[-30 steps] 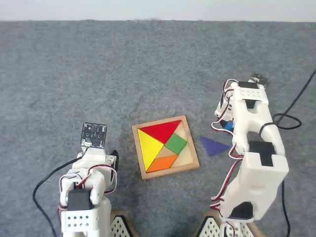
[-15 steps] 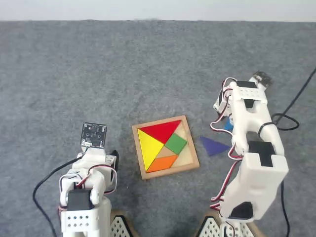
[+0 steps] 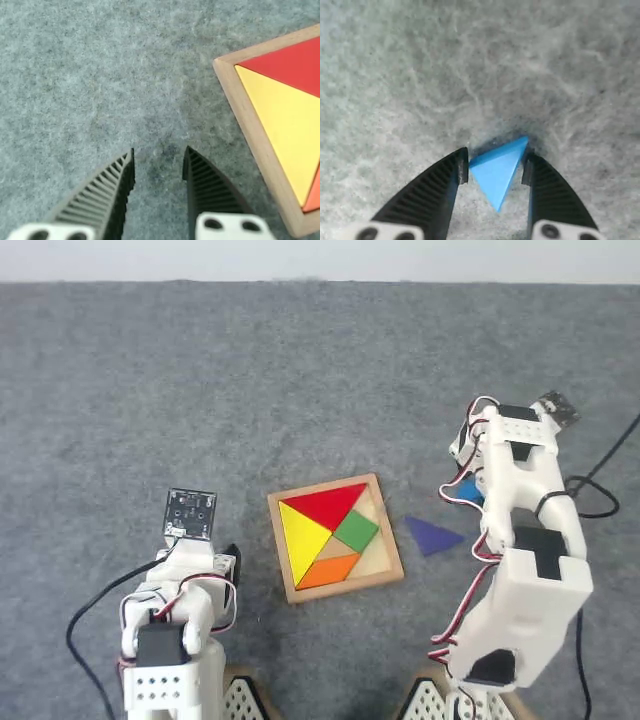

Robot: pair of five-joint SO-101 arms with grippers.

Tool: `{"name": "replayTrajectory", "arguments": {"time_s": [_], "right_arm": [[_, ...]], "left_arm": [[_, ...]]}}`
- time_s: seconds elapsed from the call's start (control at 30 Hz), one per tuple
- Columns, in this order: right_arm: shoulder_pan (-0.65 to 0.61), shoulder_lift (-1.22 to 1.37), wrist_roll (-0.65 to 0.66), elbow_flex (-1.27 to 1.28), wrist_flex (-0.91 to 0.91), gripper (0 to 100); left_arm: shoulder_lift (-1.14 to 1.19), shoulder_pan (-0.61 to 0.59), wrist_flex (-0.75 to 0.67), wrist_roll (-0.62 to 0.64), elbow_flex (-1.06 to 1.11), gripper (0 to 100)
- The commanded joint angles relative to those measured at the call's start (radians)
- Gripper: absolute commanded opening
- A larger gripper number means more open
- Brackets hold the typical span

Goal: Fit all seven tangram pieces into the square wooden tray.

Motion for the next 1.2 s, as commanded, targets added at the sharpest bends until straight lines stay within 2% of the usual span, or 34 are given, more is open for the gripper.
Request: {"name": "replayTrajectory", "arguments": {"time_s": [0.0,0.2,0.53,0.77,0.93,1.17], "right_arm": [[0.022,-0.067,-0.002,-0.044,-0.016,16.9],[0.021,-0.067,0.069,-0.044,-0.024,6.5],[-0.03,-0.093,0.16,-0.048,-0.015,6.5],[-0.074,-0.107,0.35,-0.054,-0.015,20.2],[-0.162,-0.148,0.526,-0.058,0.042,21.5],[-0.165,-0.117,0.535,-0.057,0.047,21.6]], "left_arm": [[-0.028,0.002,0.009,-0.006,-0.008,15],[-0.028,0.002,0.009,-0.006,-0.008,15],[-0.028,0.002,0.009,-0.006,-0.008,15],[-0.028,0.002,0.009,-0.006,-0.008,15],[-0.028,0.002,0.009,-0.006,-0.008,15],[-0.028,0.002,0.009,-0.006,-0.008,15]]}}
